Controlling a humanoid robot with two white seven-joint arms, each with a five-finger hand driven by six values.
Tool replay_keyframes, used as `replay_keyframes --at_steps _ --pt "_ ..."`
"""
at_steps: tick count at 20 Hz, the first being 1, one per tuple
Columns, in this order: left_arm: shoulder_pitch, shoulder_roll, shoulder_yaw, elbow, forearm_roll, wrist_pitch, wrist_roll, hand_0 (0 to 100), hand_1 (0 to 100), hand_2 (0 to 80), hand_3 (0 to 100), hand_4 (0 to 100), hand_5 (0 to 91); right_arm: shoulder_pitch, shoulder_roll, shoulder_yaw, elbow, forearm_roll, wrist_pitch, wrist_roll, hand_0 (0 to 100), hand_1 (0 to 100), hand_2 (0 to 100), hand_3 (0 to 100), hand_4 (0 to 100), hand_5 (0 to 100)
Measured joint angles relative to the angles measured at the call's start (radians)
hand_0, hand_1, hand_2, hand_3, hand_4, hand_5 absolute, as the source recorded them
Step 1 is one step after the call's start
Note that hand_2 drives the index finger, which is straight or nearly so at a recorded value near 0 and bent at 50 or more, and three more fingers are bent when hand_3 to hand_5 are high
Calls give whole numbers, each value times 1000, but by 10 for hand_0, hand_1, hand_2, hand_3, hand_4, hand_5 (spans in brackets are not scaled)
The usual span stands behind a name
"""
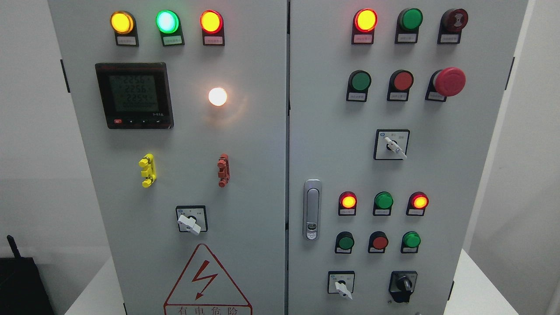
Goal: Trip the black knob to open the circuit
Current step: 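Raise the right hand up to the black rotary knob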
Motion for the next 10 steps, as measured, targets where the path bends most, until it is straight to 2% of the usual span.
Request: replay_keyframes --at_steps 10 --pt "0 0 0 0 0 0 0 120 389 0 0 0 0 -36 0 0 -12 0 30 0 915 953 0 1000 1000 933"
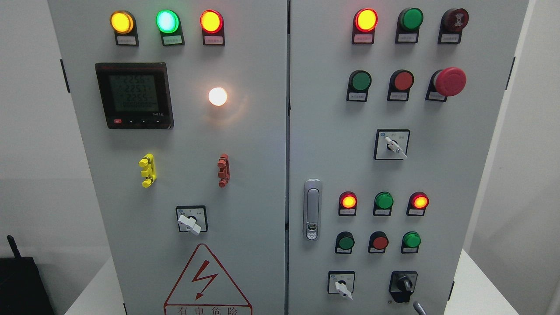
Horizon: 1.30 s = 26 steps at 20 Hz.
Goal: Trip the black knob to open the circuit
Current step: 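Raise the right hand up to the black rotary knob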
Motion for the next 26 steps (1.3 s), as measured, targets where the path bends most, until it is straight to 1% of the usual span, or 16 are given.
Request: replay_keyframes --at_steps 10,26 --pt "0 0 0 0 0 0 0 120 389 0 0 0 0 -20 0 0 0 0 22 0 926 960 0 1000 1000 933" --pt "0 0 0 0 0 0 0 120 389 0 0 0 0 -19 0 9 -1 0 23 0 932 964 0 1000 1000 935"
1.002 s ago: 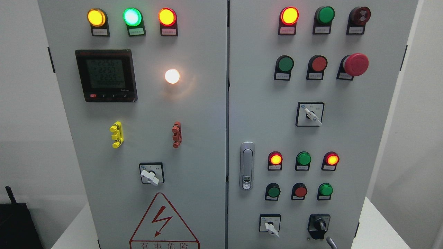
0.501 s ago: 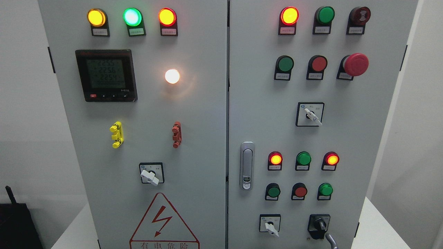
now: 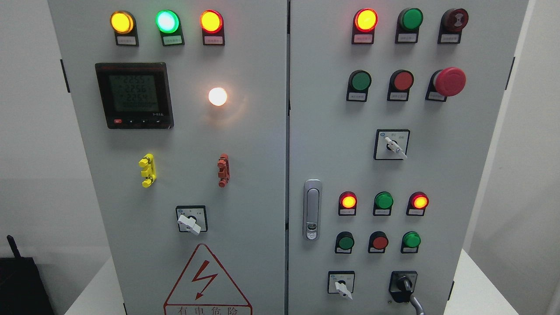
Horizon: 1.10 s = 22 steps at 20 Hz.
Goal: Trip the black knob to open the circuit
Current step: 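Raise the right hand up to the black rotary knob, then grip the black knob with the right hand and twist it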
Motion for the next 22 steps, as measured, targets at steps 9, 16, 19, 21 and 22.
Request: replay_keyframes --at_steps 9,16,19,21,22 --pt "0 0 0 0 0 0 0 120 389 0 0 0 0 4 0 17 -4 0 0 1 935 966 0 1000 1000 935" --pt "0 0 0 0 0 0 0 120 389 0 0 0 0 4 -1 26 -4 0 0 -2 935 966 0 1000 1000 935" --pt "0 0 0 0 0 0 0 120 389 0 0 0 0 4 -1 35 -4 0 0 -8 936 966 0 1000 1000 935" --pt "0 0 0 0 0 0 0 120 389 0 0 0 0 4 -1 36 -4 0 0 -11 936 966 0 1000 1000 935" --pt "0 0 0 0 0 0 0 120 389 0 0 0 0 3 -1 37 -4 0 0 -11 936 966 0 1000 1000 935"
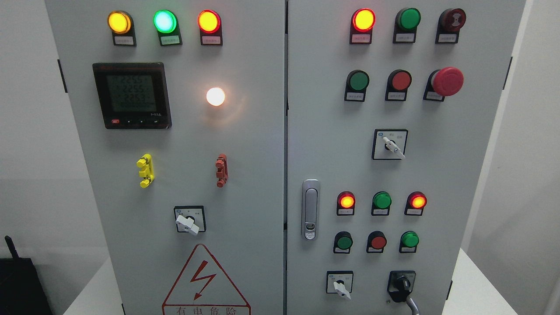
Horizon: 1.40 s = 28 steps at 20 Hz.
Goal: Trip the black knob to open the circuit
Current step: 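Grip the black knob with the right hand and twist it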
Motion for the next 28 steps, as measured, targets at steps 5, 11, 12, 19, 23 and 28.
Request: replay_keyframes --at_steps 5,11,12,19,23,28 --pt "0 0 0 0 0 0 0 120 389 0 0 0 0 0 -1 0 0 0 1 -1 936 966 0 1000 1000 935" --pt "0 0 0 0 0 0 0 120 389 0 0 0 0 -3 -1 1 0 0 3 -1 936 964 0 1000 1000 936" --pt "0 0 0 0 0 0 0 120 389 0 0 0 0 -3 -1 1 0 0 4 -1 936 964 0 1000 1000 936" --pt "0 0 0 0 0 0 0 120 389 0 0 0 0 -13 -1 4 0 0 18 -2 936 964 0 1000 1000 937" --pt "0 0 0 0 0 0 0 120 389 0 0 0 0 -14 -1 11 0 0 19 -6 936 963 0 1000 1000 938" --pt "0 0 0 0 0 0 0 120 389 0 0 0 0 -14 -1 14 0 0 19 -8 936 963 0 1000 1000 938"
